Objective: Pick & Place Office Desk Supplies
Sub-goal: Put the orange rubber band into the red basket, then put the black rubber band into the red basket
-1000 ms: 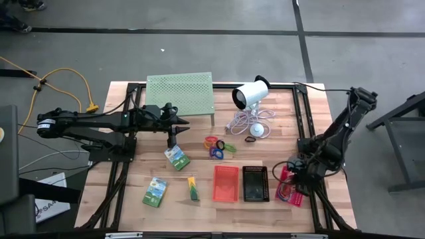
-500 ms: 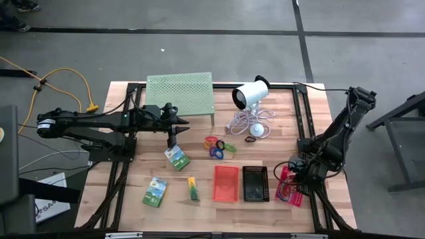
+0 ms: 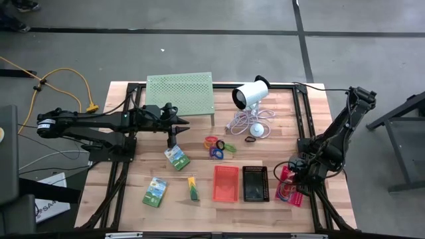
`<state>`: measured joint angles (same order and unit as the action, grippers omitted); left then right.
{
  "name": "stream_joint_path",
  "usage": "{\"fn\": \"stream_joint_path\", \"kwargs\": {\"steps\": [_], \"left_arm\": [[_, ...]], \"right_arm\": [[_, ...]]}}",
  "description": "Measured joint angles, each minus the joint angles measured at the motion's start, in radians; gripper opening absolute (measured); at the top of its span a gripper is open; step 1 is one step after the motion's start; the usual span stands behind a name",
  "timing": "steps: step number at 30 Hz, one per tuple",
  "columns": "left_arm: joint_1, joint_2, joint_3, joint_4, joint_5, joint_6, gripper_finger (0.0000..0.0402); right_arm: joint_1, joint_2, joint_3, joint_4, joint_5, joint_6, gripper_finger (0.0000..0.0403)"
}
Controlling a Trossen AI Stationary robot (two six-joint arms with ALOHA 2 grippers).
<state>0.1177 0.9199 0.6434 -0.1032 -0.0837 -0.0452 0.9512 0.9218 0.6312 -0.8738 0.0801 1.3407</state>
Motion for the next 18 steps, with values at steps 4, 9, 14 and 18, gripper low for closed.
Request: {"fn": "stream_joint_path", "kwargs": {"steps": [4,9,14,18], "left_arm": [[0.0,0.0,0.0,0.0,0.0,0.0,0.0102],[0.0,0.0,0.0,0.0,0.0,0.0,0.0102],[0.0,0.0,0.0,0.0,0.0,0.0,0.0102],[0.0,0.0,0.0,0.0,0.0,0.0,0.0102]], "right_arm": [[0.0,0.0,0.0,0.0,0.005,0.004,0.0103],[-0.013,0.0,0.0,0.001,0.082,0.019,0.0098],[-0.08,0.001,0.0,0.003,0.217,0.02,0.0096],[-0.176,0.01,0.0,0.005,0.289,-0.016,0.0095]]}}
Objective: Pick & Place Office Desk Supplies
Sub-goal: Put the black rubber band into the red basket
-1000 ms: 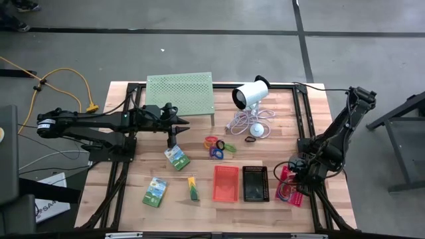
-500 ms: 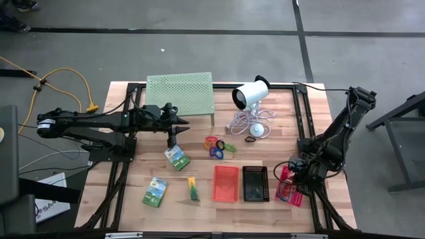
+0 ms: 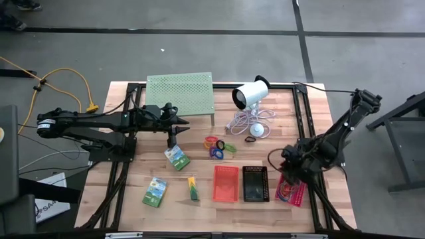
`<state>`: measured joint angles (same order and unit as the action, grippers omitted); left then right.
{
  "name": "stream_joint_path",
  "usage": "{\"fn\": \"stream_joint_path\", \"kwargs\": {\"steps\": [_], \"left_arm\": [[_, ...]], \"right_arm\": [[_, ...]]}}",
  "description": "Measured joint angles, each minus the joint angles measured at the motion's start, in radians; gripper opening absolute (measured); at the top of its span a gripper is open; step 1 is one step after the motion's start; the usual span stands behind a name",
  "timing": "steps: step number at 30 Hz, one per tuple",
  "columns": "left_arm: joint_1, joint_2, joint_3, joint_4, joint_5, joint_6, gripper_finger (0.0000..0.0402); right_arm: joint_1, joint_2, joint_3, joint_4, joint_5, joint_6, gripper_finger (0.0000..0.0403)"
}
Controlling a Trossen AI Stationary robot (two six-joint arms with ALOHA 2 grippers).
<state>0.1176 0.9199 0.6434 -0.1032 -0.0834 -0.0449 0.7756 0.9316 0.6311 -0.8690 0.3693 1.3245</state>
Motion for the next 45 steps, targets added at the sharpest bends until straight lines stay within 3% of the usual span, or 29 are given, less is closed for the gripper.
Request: {"fn": "stream_joint_path", "kwargs": {"steps": [4,12,17,25,36,45], "left_arm": [[0.0,0.0,0.0,0.0,0.0,0.0,0.0102],[0.0,0.0,0.0,0.0,0.0,0.0,0.0102],[0.0,0.0,0.0,0.0,0.0,0.0,0.0102],[0.0,0.0,0.0,0.0,0.0,0.0,0.0102],[0.0,0.0,0.0,0.0,0.0,0.0,0.0102],[0.0,0.0,0.0,0.0,0.0,0.0,0.0102]], "right_arm": [[-0.124,0.037,0.0,0.064,0.006,-0.161,0.0094],[-0.362,0.134,0.0,0.358,-0.005,-0.535,0.0094],[-0.523,0.192,0.0,0.477,-0.018,-0.68,0.0094],[-0.732,0.222,0.0,0.557,-0.145,-0.872,0.0094],[-0.835,0.241,0.0,0.589,-0.166,-1.049,0.0094],[-0.846,0.379,0.0,0.592,-0.164,-1.145,0.0094]]}}
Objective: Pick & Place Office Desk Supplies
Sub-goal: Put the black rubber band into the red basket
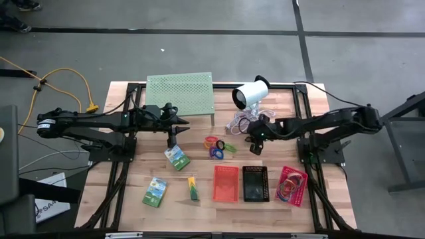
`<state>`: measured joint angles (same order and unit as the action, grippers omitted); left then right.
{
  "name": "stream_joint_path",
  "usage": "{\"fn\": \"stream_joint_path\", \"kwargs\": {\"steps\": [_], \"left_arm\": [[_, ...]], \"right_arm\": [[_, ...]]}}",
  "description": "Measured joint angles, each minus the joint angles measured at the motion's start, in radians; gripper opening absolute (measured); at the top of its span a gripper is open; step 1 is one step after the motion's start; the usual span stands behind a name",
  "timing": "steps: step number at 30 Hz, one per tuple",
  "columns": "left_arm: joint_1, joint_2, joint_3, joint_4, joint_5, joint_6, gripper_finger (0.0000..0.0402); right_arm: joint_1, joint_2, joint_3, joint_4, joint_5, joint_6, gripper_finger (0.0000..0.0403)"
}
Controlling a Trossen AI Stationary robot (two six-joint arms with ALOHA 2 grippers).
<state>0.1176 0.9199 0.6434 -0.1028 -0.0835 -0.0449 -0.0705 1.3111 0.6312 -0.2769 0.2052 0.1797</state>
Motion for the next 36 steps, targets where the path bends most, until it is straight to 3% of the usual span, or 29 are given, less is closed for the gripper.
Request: {"fn": "stream_joint_path", "kwargs": {"steps": [9,26,36], "left_arm": [[0.0,0.0,0.0,0.0,0.0,0.0,0.0102],[0.0,0.0,0.0,0.0,0.0,0.0,0.0102],[0.0,0.0,0.0,0.004,0.0,0.0,0.0102]], "right_arm": [[0.007,0.097,0.0,0.005,-0.029,-0.002,0.0094],[0.046,0.104,0.0,-0.004,0.004,-0.001,0.009],[0.065,0.17,0.0,0.02,0.002,-0.001,0.0089]]}}
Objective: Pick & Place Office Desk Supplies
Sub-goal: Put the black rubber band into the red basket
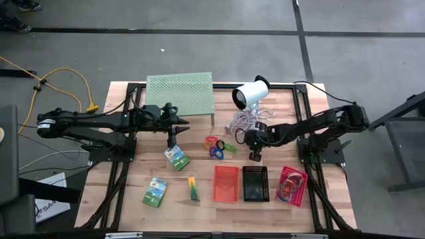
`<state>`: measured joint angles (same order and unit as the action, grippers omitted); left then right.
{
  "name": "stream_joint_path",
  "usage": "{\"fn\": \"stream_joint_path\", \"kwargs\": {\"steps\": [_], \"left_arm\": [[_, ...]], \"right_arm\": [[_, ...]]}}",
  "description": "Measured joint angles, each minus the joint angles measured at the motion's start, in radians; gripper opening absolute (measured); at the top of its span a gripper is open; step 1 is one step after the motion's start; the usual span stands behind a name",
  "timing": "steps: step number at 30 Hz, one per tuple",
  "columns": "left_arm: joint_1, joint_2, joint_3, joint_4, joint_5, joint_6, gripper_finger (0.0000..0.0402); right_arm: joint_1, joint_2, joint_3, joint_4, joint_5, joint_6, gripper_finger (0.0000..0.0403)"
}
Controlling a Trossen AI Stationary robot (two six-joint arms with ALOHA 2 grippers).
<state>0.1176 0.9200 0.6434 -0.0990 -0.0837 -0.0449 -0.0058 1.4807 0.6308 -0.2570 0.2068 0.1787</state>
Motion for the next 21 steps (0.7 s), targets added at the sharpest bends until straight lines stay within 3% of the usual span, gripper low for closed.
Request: {"fn": "stream_joint_path", "kwargs": {"steps": [14,21], "left_arm": [[0.0,0.0,0.0,0.003,0.0,0.0,0.0102],[0.0,0.0,0.0,0.003,0.0,0.0,0.0102]], "right_arm": [[0.0,0.049,0.0,0.012,0.05,0.0,0.0088],[-0.001,0.049,0.0,0.012,0.059,-0.003,0.0042]]}}
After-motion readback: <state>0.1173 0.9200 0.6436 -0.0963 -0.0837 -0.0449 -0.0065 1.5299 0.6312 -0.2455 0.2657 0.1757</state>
